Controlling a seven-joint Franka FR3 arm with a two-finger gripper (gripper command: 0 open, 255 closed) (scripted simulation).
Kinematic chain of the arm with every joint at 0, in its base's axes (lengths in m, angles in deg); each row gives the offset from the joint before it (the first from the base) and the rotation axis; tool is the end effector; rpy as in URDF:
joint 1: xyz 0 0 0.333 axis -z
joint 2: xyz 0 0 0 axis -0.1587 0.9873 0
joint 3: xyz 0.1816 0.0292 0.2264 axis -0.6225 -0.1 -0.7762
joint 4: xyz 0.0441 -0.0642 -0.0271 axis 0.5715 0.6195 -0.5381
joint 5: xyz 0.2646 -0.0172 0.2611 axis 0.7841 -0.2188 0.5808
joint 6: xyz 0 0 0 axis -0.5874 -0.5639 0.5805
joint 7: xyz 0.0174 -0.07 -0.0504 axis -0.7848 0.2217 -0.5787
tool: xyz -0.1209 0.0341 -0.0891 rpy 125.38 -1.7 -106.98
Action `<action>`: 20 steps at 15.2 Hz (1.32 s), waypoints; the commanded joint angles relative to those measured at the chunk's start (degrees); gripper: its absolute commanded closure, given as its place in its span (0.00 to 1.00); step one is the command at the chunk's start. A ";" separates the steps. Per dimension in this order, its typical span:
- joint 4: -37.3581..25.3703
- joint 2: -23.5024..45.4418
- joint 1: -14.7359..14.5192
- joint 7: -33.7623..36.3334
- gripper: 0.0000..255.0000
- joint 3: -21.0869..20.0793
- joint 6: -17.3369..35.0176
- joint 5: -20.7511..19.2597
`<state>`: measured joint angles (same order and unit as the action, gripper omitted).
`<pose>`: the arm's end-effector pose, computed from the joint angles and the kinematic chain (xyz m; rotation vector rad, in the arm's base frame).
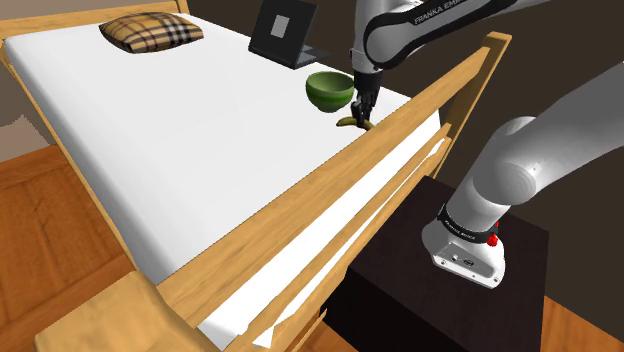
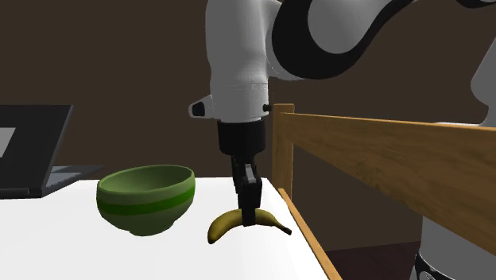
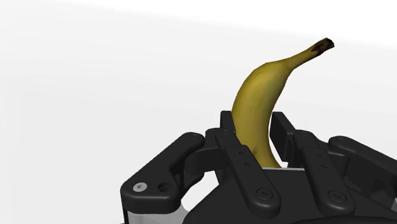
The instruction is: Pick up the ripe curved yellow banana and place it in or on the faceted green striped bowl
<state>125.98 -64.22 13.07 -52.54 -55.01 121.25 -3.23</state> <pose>0.3720 -0.0581 0.3366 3.0650 0.0713 -0.1017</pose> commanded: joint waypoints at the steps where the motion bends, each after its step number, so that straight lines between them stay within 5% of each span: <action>1: -0.92 -0.84 -0.01 -0.19 1.00 -0.02 -1.79 0.09; 20: -12.51 -5.13 -0.26 -1.42 1.00 -0.55 -17.62 0.92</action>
<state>114.05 -69.07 12.85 -53.97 -55.47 104.50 -2.36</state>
